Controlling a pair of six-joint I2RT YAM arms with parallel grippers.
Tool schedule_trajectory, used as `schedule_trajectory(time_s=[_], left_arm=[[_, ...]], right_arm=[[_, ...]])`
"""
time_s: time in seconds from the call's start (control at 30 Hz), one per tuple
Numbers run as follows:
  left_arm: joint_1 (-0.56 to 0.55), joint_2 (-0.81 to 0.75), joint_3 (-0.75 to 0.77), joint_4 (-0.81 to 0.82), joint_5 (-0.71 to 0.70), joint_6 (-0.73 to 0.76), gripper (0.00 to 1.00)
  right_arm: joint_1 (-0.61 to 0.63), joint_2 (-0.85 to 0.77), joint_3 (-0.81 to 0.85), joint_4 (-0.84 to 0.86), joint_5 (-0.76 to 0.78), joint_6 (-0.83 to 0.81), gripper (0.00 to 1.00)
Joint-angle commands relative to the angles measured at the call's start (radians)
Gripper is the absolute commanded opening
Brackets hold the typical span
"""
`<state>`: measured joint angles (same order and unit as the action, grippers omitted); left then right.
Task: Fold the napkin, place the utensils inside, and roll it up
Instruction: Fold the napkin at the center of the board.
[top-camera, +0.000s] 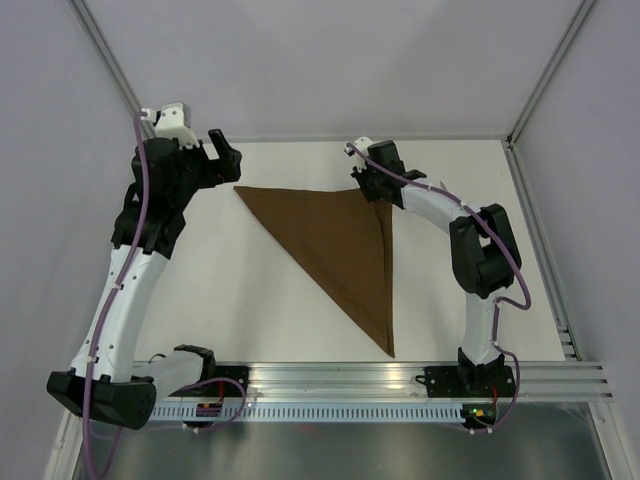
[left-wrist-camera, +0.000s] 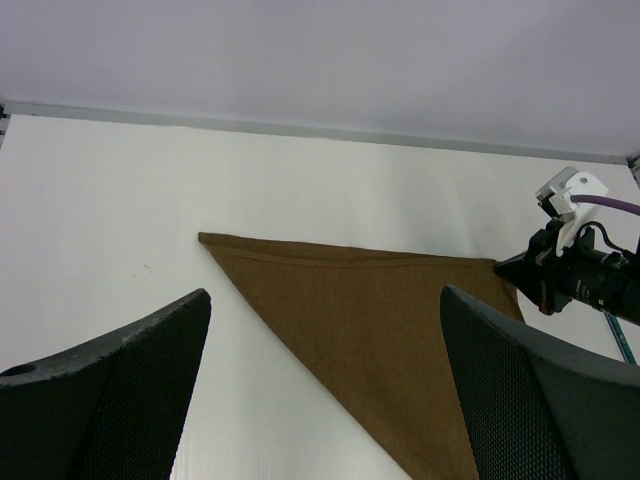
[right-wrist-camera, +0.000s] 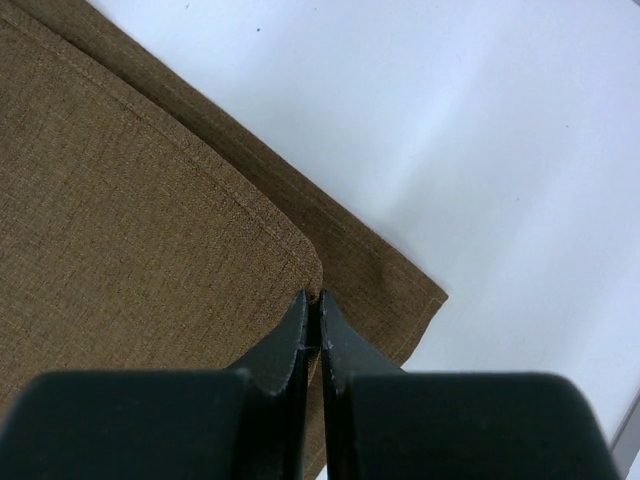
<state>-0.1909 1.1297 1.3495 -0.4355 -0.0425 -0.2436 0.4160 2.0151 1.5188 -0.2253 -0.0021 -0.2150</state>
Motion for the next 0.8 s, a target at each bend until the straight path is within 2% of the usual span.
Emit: schedule_trajectory(time_s=[0.0, 0.77], left_arm=[[0.002, 0.005, 0.043, 0.037, 0.021, -0.011, 1.00], [0.002, 0.012, 0.036, 0.041, 0.021, -0.016, 1.00]], right_arm=[[-0.020, 0.022, 0.032, 0.029, 0.027, -0.017, 0.01], [-0.063, 0.073, 0.073, 0.030, 0.040, -0.034, 0.01]])
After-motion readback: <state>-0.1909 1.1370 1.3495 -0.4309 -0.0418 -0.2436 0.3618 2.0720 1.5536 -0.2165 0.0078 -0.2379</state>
